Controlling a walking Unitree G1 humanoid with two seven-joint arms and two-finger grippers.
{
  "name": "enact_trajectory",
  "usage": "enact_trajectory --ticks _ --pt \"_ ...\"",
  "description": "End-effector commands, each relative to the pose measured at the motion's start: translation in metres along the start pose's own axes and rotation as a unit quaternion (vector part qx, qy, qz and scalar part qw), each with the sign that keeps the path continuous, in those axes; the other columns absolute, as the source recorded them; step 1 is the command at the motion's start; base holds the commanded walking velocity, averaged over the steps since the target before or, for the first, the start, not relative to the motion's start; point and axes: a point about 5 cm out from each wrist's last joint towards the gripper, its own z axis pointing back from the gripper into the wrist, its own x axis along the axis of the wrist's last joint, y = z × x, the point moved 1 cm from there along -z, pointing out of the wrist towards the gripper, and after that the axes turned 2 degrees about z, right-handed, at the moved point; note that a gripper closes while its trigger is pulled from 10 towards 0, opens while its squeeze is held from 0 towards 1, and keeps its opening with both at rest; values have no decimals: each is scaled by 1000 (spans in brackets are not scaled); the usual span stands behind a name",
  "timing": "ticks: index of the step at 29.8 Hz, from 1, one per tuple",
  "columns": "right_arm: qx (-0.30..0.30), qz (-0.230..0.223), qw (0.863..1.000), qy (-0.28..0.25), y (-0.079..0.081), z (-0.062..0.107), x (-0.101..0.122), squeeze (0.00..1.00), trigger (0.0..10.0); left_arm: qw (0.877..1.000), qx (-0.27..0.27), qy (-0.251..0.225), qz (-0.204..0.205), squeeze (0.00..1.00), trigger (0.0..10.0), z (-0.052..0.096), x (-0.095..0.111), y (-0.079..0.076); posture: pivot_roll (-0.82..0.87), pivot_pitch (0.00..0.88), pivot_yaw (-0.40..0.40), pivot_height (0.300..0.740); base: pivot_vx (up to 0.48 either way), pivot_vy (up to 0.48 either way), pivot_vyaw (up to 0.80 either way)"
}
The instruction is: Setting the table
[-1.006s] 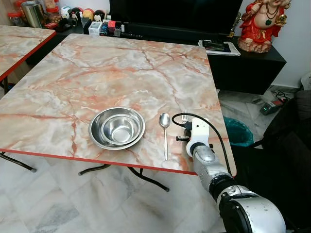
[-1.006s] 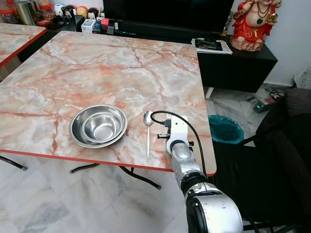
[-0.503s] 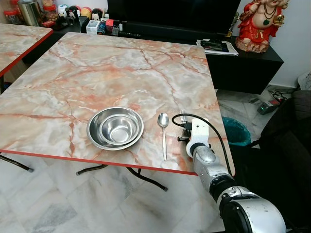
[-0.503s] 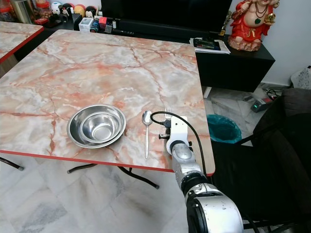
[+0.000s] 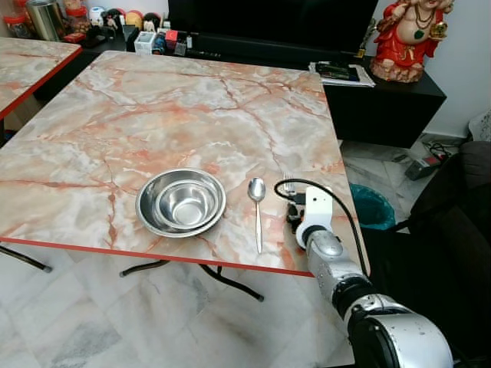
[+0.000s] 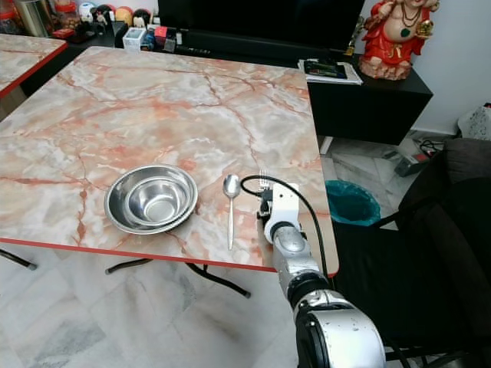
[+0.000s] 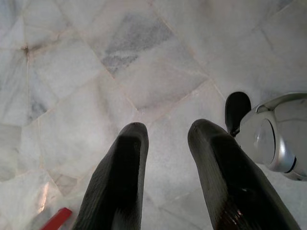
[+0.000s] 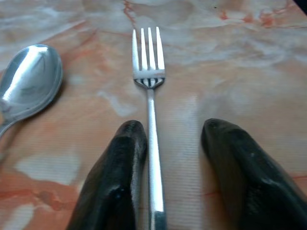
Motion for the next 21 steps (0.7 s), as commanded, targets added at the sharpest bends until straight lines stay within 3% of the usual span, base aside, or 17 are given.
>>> enact_trajectory --ticks 1,8,10,21 --pt "11 -10 1000 13 3 1 -6 1000 10000 1000 -5 19 0 0 10000 2 -7 -3 143 92 -85 740 0 0 0" --pt "14 -12 1000 2 4 0 1 1000 10000 1000 -10 16 -2 0 10000 0 -2 -6 141 81 -80 740 0 0 0" --pt "10 -10 1000 -7 3 -1 5 0 10000 1000 -14 15 -2 0 10000 -1 0 -8 136 73 -76 740 0 0 0" --pt "-11 -20 997 -67 -9 -3 30 0 10000 1000 -25 8 -8 0 10000 -6 12 -12 125 37 -57 740 0 0 0"
